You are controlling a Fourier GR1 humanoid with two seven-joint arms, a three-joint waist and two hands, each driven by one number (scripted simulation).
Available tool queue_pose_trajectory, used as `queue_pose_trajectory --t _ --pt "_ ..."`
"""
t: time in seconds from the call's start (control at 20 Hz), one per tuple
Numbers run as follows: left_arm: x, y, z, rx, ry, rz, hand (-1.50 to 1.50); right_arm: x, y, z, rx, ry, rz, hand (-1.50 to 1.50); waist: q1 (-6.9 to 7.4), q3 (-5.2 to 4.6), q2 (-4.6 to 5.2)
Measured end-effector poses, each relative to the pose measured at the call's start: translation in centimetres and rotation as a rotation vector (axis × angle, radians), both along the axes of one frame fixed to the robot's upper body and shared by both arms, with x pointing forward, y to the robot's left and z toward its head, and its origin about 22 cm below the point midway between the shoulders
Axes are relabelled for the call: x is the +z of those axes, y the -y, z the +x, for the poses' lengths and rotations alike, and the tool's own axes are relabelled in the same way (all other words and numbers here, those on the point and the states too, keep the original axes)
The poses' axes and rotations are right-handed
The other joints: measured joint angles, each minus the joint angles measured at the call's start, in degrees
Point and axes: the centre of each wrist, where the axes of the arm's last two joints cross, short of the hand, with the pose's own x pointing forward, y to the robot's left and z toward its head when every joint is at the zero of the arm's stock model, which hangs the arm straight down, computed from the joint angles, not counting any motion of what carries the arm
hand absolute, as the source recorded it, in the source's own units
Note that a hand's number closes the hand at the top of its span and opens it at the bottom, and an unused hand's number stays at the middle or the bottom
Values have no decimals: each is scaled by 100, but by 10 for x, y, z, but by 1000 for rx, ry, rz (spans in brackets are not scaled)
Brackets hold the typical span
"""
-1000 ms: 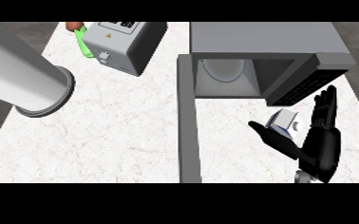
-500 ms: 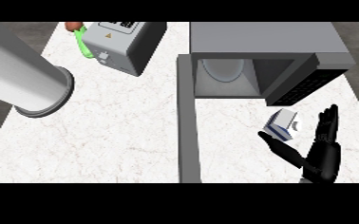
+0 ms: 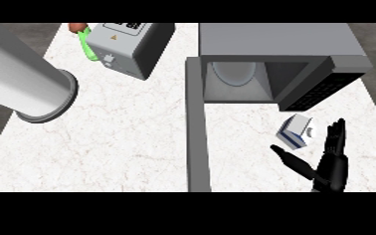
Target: Pick up the milk, place it into the microwave and close the microwave
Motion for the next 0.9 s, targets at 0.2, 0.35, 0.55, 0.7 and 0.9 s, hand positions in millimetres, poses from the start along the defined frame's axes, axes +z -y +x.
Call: queue_pose_trajectory --t 0.2,0.35,0.55,0.7,0.9 --pt "1 -6 2 -2 3 0 -150 -19 13 6 4 -10 -9 -150 9 -1 2" --pt "3 -8 -6 6 7 1 -150 -30 19 7 -5 -14 -19 -150 16 0 1" --pt "2 -8 -8 3 4 3 -150 -45 26 12 -17 -24 -37 -150 24 0 4" --pt "4 -10 -9 -2 4 0 -150 -51 32 18 -12 -34 -46 -150 27 1 5" --pt "2 -11 -11 -5 4 -5 -150 -58 37 25 3 -41 -36 150 42 3 11"
